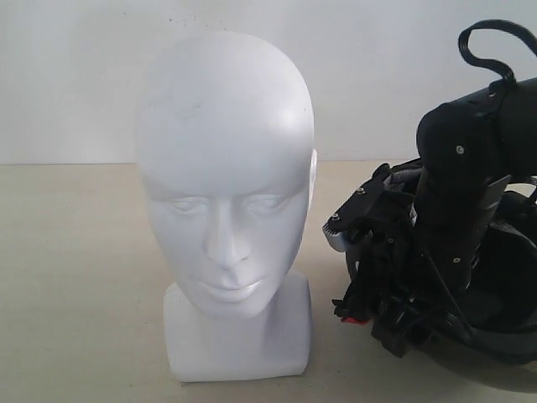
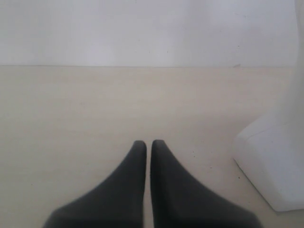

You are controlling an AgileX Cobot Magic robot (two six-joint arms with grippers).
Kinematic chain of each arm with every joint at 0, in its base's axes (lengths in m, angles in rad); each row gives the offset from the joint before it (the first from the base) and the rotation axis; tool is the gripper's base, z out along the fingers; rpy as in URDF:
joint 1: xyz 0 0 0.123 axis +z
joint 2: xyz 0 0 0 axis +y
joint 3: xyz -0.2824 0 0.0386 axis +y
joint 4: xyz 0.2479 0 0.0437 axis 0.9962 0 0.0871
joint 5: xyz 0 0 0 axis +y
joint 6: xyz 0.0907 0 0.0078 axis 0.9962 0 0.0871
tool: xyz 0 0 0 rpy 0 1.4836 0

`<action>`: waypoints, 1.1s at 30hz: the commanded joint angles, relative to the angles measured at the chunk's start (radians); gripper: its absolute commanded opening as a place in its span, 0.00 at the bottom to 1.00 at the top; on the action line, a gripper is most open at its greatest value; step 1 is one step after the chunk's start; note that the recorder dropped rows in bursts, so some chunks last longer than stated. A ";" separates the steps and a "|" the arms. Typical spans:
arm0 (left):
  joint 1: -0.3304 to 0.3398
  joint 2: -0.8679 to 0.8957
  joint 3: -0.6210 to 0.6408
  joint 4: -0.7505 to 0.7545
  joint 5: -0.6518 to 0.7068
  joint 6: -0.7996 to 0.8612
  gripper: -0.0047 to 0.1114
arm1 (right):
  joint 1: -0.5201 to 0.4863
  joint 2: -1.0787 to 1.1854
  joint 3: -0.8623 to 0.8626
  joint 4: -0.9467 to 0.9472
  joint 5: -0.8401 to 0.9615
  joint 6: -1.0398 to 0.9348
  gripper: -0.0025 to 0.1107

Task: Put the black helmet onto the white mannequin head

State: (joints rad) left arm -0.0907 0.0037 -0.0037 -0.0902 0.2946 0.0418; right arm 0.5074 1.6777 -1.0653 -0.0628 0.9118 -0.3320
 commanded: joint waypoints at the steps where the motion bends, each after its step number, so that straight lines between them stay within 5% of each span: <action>1: 0.000 -0.004 0.004 0.001 0.001 0.005 0.08 | 0.002 0.008 -0.005 -0.010 -0.009 0.028 0.71; 8: 0.000 -0.004 0.004 0.001 0.001 0.005 0.08 | 0.002 0.008 -0.005 -0.029 0.009 0.073 0.70; 13: 0.000 -0.004 0.004 0.001 0.001 0.005 0.08 | 0.002 0.008 -0.005 -0.029 0.038 0.098 0.23; 14: 0.000 -0.004 0.004 0.001 0.001 0.005 0.08 | 0.002 0.008 -0.005 -0.029 0.038 0.096 0.02; 33: 0.000 -0.004 0.004 0.001 0.001 0.005 0.08 | 0.002 -0.157 -0.074 -0.228 0.020 0.275 0.02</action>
State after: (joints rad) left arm -0.0907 0.0037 -0.0037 -0.0902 0.2946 0.0418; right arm 0.5095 1.5906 -1.0902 -0.2364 0.9572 -0.0573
